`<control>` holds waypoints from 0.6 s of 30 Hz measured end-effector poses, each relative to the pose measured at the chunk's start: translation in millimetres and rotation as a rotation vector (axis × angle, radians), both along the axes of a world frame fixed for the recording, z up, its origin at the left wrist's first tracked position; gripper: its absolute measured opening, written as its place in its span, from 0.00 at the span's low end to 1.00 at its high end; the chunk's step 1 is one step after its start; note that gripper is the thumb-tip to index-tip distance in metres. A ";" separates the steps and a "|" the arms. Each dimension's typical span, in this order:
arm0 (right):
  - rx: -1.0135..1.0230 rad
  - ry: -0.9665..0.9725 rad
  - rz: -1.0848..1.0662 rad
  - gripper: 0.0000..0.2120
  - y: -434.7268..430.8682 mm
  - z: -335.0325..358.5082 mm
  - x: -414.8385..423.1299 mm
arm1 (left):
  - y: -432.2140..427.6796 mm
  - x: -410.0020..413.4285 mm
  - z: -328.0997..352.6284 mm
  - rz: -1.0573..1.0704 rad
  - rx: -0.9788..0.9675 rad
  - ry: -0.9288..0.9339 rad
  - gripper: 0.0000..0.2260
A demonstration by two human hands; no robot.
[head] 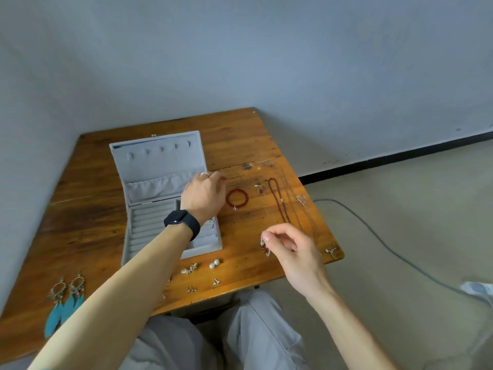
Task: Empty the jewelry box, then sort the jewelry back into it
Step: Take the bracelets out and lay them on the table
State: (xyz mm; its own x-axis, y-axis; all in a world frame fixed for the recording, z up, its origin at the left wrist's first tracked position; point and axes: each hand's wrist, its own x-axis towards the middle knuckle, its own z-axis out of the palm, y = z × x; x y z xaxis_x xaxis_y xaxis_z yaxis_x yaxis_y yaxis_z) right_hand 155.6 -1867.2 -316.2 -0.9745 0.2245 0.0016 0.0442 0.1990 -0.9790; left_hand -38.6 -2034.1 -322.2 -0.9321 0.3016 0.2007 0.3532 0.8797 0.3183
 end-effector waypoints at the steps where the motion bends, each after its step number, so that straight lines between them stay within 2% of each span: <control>1: 0.013 0.001 0.004 0.03 0.8 3.7 -9.1 | -10.5 6.7 -1.4 -0.007 0.009 0.018 0.14; 9: 0.181 -0.027 0.005 0.04 -5.6 13.5 -97.4 | -107.0 46.9 -29.3 0.137 0.013 -0.010 0.18; 16: 0.146 -0.126 -0.029 0.04 -25.0 2.3 -158.6 | -117.8 54.3 -46.6 0.176 0.049 -0.056 0.26; 18: 0.291 -0.198 -0.085 0.06 -19.6 -9.5 -169.5 | -118.0 55.0 -48.3 0.190 0.049 -0.048 0.26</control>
